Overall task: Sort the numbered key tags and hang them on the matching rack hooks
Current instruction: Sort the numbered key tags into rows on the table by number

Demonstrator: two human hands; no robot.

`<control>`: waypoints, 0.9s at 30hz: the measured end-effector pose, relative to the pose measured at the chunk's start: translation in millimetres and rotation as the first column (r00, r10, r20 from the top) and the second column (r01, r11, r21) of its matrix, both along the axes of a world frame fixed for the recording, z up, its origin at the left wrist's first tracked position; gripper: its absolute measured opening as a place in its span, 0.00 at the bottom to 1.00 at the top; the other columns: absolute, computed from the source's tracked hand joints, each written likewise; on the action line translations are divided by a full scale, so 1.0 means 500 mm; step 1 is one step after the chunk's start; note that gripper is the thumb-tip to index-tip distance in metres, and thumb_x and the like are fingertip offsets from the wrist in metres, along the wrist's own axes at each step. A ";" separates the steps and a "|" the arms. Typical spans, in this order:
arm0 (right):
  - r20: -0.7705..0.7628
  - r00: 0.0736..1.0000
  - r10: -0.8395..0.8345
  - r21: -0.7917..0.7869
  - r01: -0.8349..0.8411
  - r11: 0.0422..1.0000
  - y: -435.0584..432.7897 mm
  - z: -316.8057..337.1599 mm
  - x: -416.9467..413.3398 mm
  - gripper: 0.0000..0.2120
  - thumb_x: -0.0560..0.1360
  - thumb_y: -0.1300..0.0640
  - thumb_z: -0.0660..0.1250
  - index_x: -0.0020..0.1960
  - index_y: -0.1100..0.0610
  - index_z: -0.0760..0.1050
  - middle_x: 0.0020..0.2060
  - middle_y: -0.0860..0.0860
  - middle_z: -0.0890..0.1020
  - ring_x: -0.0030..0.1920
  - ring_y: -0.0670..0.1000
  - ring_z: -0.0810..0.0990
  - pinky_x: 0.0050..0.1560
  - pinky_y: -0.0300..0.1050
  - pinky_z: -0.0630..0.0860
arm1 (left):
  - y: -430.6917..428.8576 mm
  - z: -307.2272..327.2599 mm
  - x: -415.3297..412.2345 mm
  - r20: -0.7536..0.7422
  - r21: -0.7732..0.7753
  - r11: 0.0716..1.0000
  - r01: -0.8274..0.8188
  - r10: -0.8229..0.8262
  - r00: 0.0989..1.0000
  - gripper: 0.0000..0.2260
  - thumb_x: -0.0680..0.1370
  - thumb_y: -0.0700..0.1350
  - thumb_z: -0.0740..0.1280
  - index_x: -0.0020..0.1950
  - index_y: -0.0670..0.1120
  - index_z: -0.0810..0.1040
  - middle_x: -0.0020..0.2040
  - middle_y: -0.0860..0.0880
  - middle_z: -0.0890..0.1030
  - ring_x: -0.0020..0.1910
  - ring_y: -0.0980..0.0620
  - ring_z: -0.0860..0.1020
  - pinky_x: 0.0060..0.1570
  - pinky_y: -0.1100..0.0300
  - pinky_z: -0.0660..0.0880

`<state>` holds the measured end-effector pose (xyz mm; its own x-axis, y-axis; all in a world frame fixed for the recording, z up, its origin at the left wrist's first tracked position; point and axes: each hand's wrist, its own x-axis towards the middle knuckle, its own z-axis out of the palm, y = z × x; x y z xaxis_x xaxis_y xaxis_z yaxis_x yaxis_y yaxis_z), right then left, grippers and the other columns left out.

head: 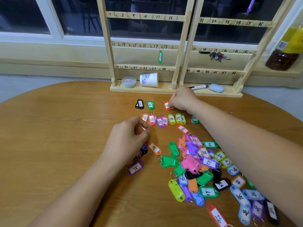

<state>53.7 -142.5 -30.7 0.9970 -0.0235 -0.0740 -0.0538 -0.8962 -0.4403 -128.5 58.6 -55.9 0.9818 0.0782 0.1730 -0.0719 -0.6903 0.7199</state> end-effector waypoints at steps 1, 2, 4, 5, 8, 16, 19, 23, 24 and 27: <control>-0.006 1.000 0.003 -0.004 -0.003 1.000 -0.002 -0.001 0.000 0.05 0.70 0.57 0.81 0.43 0.57 0.88 0.42 0.53 0.87 0.49 0.54 0.85 0.54 0.54 0.85 | 0.001 -0.001 0.000 -0.010 -0.004 1.000 0.000 0.000 1.000 0.04 0.78 0.48 0.74 0.47 0.57 0.81 0.38 0.59 0.85 0.39 0.60 0.81 0.38 0.60 0.77; -0.010 1.000 0.006 -0.007 -0.006 1.000 -0.004 -0.003 -0.001 0.04 0.70 0.58 0.81 0.43 0.57 0.88 0.42 0.53 0.88 0.49 0.54 0.85 0.54 0.54 0.85 | 0.002 -0.001 0.000 -0.017 -0.006 1.000 0.000 0.000 1.000 0.04 0.78 0.48 0.74 0.47 0.57 0.81 0.38 0.58 0.85 0.39 0.60 0.82 0.38 0.60 0.78; -0.007 1.000 0.007 -0.010 -0.007 1.000 -0.007 -0.006 -0.001 0.03 0.70 0.58 0.80 0.43 0.57 0.88 0.42 0.53 0.88 0.49 0.54 0.85 0.54 0.53 0.85 | 0.002 0.002 -0.001 -0.015 0.006 1.000 0.002 -0.002 1.000 0.04 0.79 0.48 0.74 0.47 0.57 0.81 0.38 0.59 0.85 0.39 0.60 0.82 0.36 0.63 0.76; 0.007 1.000 0.006 -0.007 -0.006 1.000 -0.009 -0.006 -0.002 0.03 0.71 0.58 0.80 0.43 0.57 0.88 0.42 0.52 0.87 0.48 0.54 0.85 0.52 0.51 0.85 | 0.002 0.005 -0.003 -0.015 0.006 1.000 0.004 -0.004 1.000 0.04 0.79 0.48 0.74 0.47 0.57 0.81 0.37 0.59 0.85 0.38 0.60 0.82 0.36 0.64 0.76; 0.098 0.995 -0.008 0.047 0.003 0.999 -0.019 -0.001 -0.013 0.02 0.74 0.59 0.75 0.43 0.55 0.87 0.43 0.51 0.87 0.49 0.52 0.84 0.41 0.42 0.78 | 0.003 0.012 -0.006 -0.050 -0.027 1.000 0.009 -0.011 0.999 0.04 0.80 0.47 0.73 0.48 0.56 0.81 0.38 0.61 0.85 0.32 0.58 0.83 0.32 0.64 0.77; 0.202 0.970 0.136 0.226 -0.182 0.957 -0.062 0.037 -0.155 0.05 0.76 0.59 0.73 0.43 0.51 0.86 0.31 0.43 0.81 0.36 0.45 0.79 0.38 0.40 0.73 | 0.005 0.028 -0.015 -0.069 0.030 0.998 0.062 -0.060 0.996 0.05 0.80 0.46 0.75 0.48 0.57 0.84 0.43 0.55 0.83 0.39 0.65 0.81 0.32 0.72 0.74; 0.195 0.959 0.205 0.235 -0.249 0.940 -0.079 0.026 -0.219 0.05 0.76 0.57 0.75 0.43 0.48 0.85 0.32 0.44 0.83 0.34 0.42 0.78 0.40 0.41 0.74 | 0.004 0.029 -0.019 -0.048 0.099 0.988 0.119 -0.115 0.992 0.04 0.78 0.48 0.77 0.48 0.58 0.85 0.43 0.58 0.82 0.42 0.66 0.80 0.37 0.73 0.72; 0.138 0.954 0.267 0.195 -0.290 0.937 -0.103 0.017 -0.288 0.04 0.76 0.55 0.76 0.46 0.46 0.85 0.34 0.37 0.81 0.35 0.38 0.78 0.39 0.35 0.72 | 0.002 0.021 -0.023 -0.026 0.208 0.950 0.232 -0.232 0.972 0.05 0.77 0.50 0.77 0.51 0.59 0.86 0.46 0.60 0.80 0.47 0.66 0.78 0.44 0.73 0.68; 0.123 0.948 0.293 0.172 -0.311 0.935 -0.107 0.017 -0.303 0.04 0.76 0.55 0.76 0.47 0.46 0.85 0.34 0.35 0.81 0.37 0.37 0.77 0.38 0.31 0.69 | 0.003 0.018 -0.024 -0.033 0.226 0.941 0.251 -0.250 0.968 0.06 0.77 0.50 0.77 0.52 0.59 0.86 0.48 0.60 0.80 0.49 0.63 0.78 0.47 0.70 0.70; 0.085 0.928 0.364 0.108 -0.371 0.922 -0.114 0.016 -0.335 0.05 0.77 0.54 0.76 0.50 0.44 0.85 0.41 0.39 0.79 0.43 0.34 0.76 0.40 0.28 0.68 | 0.011 0.014 -0.021 -0.068 0.254 0.934 0.249 -0.240 0.968 0.06 0.79 0.49 0.75 0.53 0.59 0.86 0.50 0.60 0.79 0.53 0.58 0.76 0.52 0.61 0.73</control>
